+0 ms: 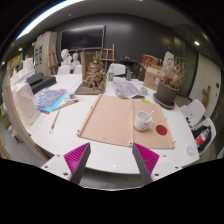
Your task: Pour water
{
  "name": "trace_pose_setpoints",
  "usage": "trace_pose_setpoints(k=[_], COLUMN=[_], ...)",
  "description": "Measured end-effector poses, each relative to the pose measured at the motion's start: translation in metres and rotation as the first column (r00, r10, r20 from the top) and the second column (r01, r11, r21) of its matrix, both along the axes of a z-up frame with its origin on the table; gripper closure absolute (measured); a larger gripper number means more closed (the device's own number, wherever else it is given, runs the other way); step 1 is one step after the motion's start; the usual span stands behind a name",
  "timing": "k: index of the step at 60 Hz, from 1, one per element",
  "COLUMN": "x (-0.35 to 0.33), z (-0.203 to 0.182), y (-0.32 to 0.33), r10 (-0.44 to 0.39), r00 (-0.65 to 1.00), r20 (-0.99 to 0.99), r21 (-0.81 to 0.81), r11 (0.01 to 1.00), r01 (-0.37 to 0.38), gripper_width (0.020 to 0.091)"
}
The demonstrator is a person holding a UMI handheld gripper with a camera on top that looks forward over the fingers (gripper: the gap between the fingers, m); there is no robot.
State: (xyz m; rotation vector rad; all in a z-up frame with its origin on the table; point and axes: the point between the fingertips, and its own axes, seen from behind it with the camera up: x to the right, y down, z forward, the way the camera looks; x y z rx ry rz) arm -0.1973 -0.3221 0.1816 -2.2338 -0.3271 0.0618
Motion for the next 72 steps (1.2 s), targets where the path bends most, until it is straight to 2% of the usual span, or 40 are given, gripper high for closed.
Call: trace_pose_setpoints(k=[7, 20, 32, 45, 55, 65, 72], x=[0.031, 0.151, 0.272, 0.404, 0.488, 0.527, 0.528], z=[-0.005, -0.02, -0.04, -0.073, -0.092, -0.116, -0.125], y=[0.004, 0.008, 0.008, 0.021, 0.057, 0.11, 0.142], r10=[-0.08, -0.209, -0.277, -0.311, -0.327, -0.309, -0.283], r00=[0.997, 0.978, 0.96, 0.948, 0.944, 0.95, 0.956], r20=[-0.019, -0.004, 0.043, 0.068, 0.039, -0.051, -0.08], r21=[-0.012, -0.018, 0.008, 0.06, 0.139, 0.144, 0.171], r11=[0.997, 0.978, 0.961, 0.95, 0.937, 0.939, 0.941], r01=[0.079, 0.209, 0.277, 0.307, 0.319, 0.313, 0.293], gripper_width=[0.0249, 0.0249, 0.0246, 0.0248, 0.0243, 0.0248, 0.0254])
